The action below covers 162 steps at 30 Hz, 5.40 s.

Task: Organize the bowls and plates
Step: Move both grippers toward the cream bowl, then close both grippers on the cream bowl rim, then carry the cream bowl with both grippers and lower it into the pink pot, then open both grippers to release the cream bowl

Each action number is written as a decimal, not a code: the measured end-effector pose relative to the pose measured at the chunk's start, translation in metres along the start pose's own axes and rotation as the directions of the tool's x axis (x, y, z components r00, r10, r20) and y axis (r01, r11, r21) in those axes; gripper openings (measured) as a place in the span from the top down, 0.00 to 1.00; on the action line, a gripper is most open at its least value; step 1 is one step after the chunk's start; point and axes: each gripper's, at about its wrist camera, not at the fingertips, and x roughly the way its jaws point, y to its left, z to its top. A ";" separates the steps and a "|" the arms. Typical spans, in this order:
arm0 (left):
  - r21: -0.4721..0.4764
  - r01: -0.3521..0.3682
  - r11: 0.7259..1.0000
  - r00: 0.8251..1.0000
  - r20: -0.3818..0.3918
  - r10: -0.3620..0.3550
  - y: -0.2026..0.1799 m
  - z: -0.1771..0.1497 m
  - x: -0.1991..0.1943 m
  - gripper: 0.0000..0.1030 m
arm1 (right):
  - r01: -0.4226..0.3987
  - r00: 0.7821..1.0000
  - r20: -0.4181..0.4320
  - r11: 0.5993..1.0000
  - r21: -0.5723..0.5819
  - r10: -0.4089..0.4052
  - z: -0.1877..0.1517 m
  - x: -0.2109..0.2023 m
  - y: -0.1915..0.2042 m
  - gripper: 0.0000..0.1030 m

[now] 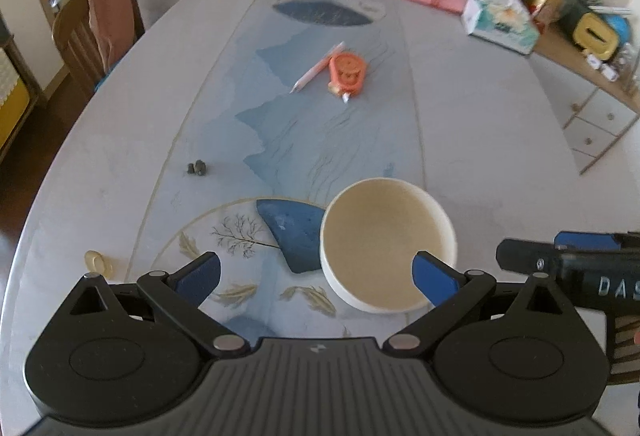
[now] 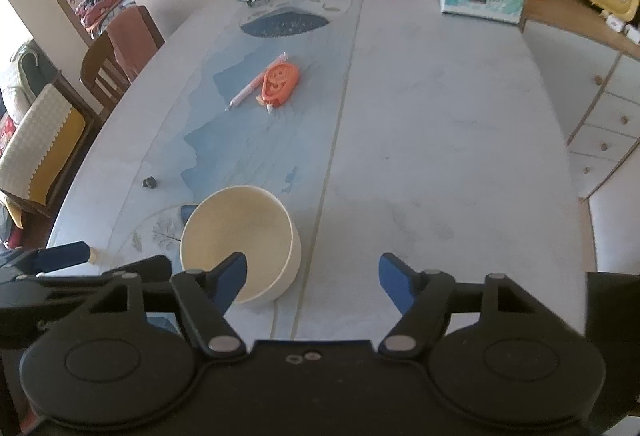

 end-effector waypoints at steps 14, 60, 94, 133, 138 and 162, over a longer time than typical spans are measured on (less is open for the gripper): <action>-0.034 -0.034 0.999 0.998 -0.057 0.032 0.000 0.012 0.061 0.31 | 0.003 0.997 -0.074 0.999 -0.044 -0.007 0.009 0.060 0.003 0.58; 0.033 0.057 0.998 0.997 -0.046 -0.055 -0.045 -0.037 -0.031 0.97 | 0.066 0.998 -0.022 0.997 -0.028 -0.066 -0.044 -0.027 0.013 0.96; 0.253 0.203 0.946 0.979 -0.060 -0.194 -0.100 -0.233 -0.189 0.97 | 0.179 0.981 0.052 0.976 0.126 -0.186 -0.252 -0.201 0.006 0.96; 0.399 0.174 0.901 0.985 -0.085 -0.152 -0.148 -0.314 -0.142 0.96 | 0.202 0.979 -0.021 0.969 0.140 -0.201 -0.335 -0.172 -0.036 0.94; 0.389 0.179 0.904 0.983 -0.101 -0.152 -0.147 -0.312 -0.139 0.96 | 0.180 0.984 -0.035 0.971 0.156 -0.177 -0.334 -0.171 -0.039 0.91; 0.377 0.260 0.889 0.966 -0.097 -0.241 -0.123 -0.306 -0.159 0.85 | 0.083 0.995 0.034 0.982 0.169 -0.090 -0.336 -0.204 -0.044 0.59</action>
